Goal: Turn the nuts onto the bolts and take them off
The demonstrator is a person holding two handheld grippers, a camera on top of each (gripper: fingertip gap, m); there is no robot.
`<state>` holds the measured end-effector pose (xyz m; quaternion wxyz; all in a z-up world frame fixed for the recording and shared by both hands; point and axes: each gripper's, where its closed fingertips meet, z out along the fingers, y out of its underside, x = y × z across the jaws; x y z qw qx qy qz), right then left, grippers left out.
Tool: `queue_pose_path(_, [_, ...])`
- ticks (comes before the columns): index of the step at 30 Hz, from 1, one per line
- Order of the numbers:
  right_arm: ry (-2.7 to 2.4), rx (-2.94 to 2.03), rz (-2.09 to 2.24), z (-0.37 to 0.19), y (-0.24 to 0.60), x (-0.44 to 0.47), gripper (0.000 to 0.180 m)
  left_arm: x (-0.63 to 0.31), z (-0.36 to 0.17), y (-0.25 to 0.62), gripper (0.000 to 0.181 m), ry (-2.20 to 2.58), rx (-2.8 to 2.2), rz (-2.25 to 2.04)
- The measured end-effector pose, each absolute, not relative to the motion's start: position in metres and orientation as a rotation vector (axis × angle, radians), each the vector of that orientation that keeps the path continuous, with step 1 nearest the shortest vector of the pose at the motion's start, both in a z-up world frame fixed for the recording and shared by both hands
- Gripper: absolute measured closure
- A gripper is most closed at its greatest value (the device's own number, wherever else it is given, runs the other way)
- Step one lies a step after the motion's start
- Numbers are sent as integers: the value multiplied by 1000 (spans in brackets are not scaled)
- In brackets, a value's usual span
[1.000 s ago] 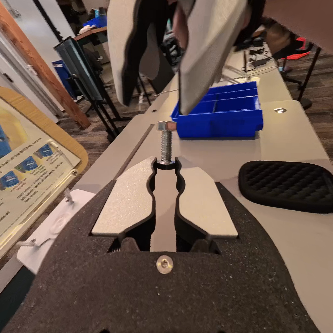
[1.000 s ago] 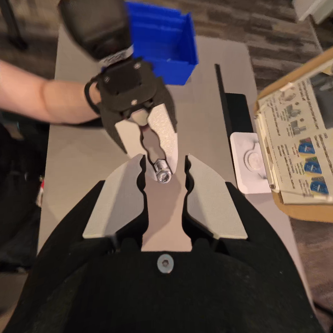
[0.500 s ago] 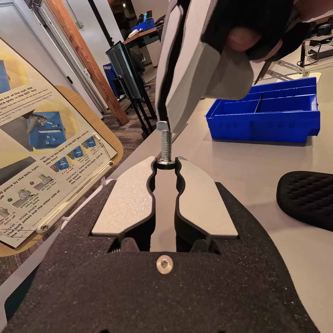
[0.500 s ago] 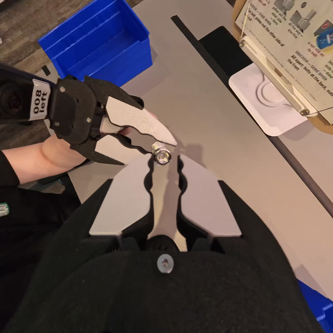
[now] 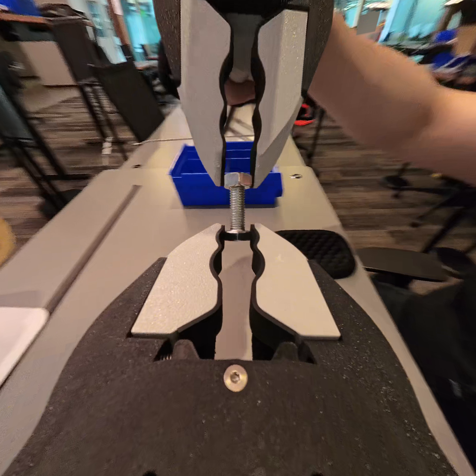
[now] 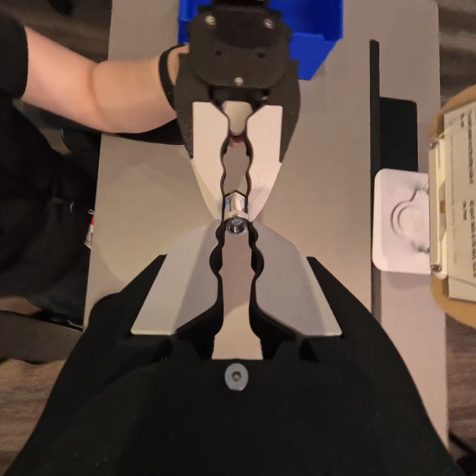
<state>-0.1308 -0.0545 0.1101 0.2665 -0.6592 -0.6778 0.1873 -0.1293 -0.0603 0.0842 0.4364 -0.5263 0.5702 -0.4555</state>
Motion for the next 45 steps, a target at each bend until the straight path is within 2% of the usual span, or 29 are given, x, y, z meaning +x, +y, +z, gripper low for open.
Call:
queue_pose_path(7, [-2075,-1512,255,103,-80,-139,163,-138,76,-92,163,1589,-1255,-1426])
queue_pose_path(19, [-2236,-1271,28,99,-114,-160,163,-161,71,-127,162,1787,-1070,-1669])
queue_pose_path(45, [-2275,-1088,-3,98,-133,-182,163,-186,72,-150,163,1908,-928,-1986])
